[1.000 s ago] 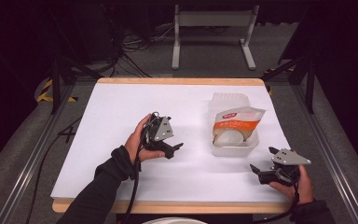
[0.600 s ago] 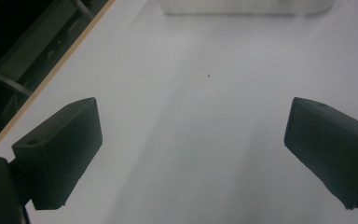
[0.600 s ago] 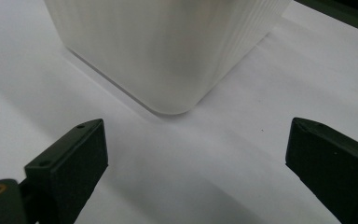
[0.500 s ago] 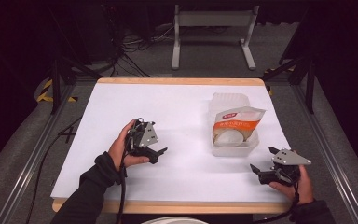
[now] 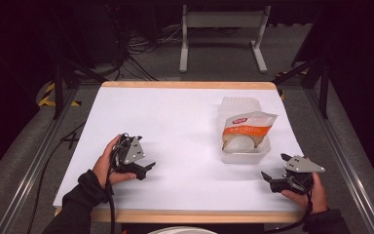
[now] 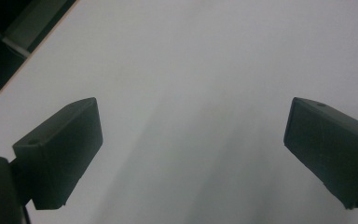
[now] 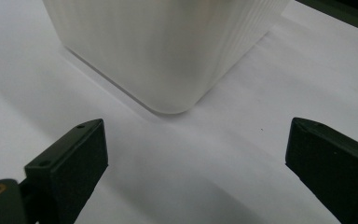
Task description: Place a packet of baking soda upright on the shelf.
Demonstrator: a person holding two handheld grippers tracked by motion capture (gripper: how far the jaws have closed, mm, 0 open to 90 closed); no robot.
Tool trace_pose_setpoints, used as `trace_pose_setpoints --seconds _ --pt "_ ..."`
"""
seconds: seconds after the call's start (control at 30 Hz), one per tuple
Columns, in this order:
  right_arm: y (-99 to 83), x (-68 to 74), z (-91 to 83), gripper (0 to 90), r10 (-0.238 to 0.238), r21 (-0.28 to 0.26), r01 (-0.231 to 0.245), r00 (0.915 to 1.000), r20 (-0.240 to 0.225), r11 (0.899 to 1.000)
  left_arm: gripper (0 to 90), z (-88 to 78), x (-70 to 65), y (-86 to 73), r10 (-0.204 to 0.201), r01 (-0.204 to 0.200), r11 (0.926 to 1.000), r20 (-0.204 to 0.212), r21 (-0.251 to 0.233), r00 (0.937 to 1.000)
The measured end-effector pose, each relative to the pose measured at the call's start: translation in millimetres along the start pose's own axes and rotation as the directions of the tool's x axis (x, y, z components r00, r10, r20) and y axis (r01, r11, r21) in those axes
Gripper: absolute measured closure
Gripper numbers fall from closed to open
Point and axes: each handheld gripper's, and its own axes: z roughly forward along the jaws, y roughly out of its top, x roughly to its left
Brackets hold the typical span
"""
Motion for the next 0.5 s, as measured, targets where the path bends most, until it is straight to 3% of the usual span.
trace_pose_setpoints --seconds 0.33,0.5 --pt "-0.1 -0.1 -0.7 6.1 0.001 0.001 -0.001 1.0 0.005 1.0 5.1 -22.3 5.5 -32.3 -0.058 0.059 0.9982 -0.038 0.011 0.9976" --pt "-0.4 -0.7 -1.1 6.2 0.004 0.0 -0.004 1.0 0.007 1.0 5.3 -35.5 8.5 -52.3 -0.102 0.103 0.9946 -0.062 0.016 0.9929"
